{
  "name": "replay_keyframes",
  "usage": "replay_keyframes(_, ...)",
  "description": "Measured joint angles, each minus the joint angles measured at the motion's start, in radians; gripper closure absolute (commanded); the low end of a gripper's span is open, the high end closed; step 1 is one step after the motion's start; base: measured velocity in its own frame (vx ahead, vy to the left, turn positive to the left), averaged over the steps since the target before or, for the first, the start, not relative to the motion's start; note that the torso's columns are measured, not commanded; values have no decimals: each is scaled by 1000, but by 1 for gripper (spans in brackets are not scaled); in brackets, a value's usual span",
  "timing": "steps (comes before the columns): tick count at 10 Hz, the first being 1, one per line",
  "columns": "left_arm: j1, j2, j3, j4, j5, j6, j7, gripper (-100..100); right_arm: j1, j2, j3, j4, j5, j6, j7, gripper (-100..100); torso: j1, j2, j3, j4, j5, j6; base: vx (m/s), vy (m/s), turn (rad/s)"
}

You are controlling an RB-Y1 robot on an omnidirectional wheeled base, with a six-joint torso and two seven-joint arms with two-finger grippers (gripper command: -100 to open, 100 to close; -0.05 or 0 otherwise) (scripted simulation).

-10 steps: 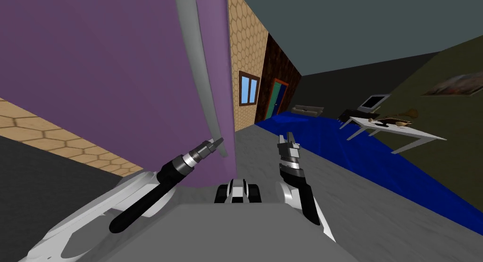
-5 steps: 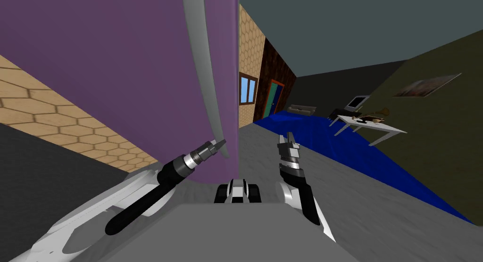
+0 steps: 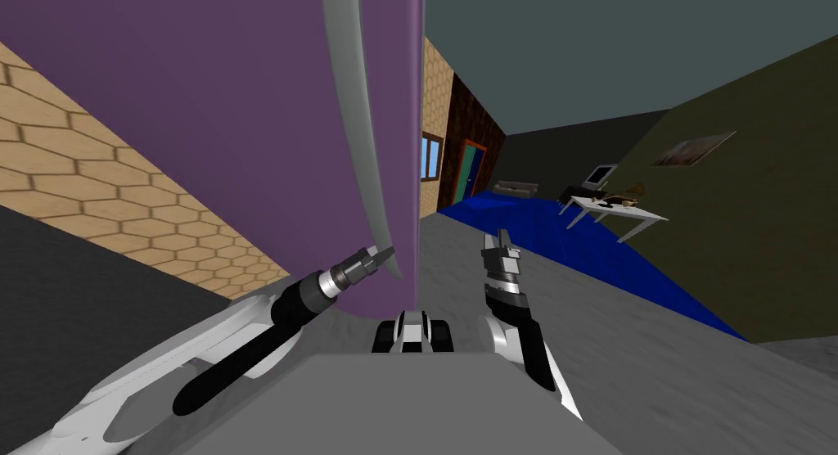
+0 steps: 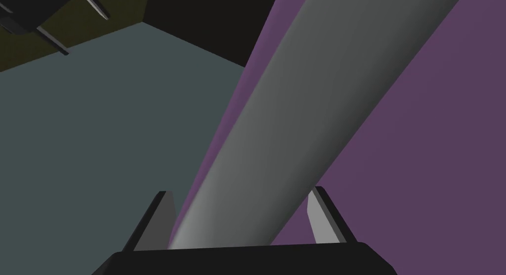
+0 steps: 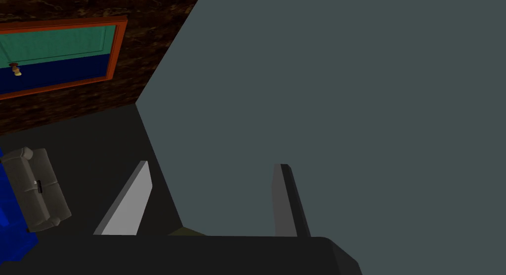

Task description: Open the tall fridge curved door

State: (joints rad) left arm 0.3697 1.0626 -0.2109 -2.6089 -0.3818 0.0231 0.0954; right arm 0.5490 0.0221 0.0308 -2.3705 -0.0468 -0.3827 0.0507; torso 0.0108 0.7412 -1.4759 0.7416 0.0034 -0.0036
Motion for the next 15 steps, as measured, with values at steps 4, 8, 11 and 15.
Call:
replay_keyframes(4, -13, 25, -18, 7, 1, -74, 14, 100, 0, 0, 0, 0, 0, 0, 0, 0, 1, -2, -3, 1, 1, 0, -214, 150, -72)
replay_keyframes(8, -32, 41, -25, 10, 1, -130, 27, -100, 0, 0, 0, 0, 0, 0, 0, 0, -2, 8, 7, 1, 0, -1, -188, 118, -67)
replay_keyframes(11, -77, 101, 29, 1, 36, -115, 96, -100, 1, 0, 0, 0, 0, 0, 0, 0, -16, -10, -5, -6, -5, 4, 9, -47, 57)
replay_keyframes(15, -124, 172, 105, -3, 82, -108, 184, -100, 1, 0, 0, 0, 0, 0, 0, 0, -9, -1, 1, -3, -3, 4, -5, -34, 43)
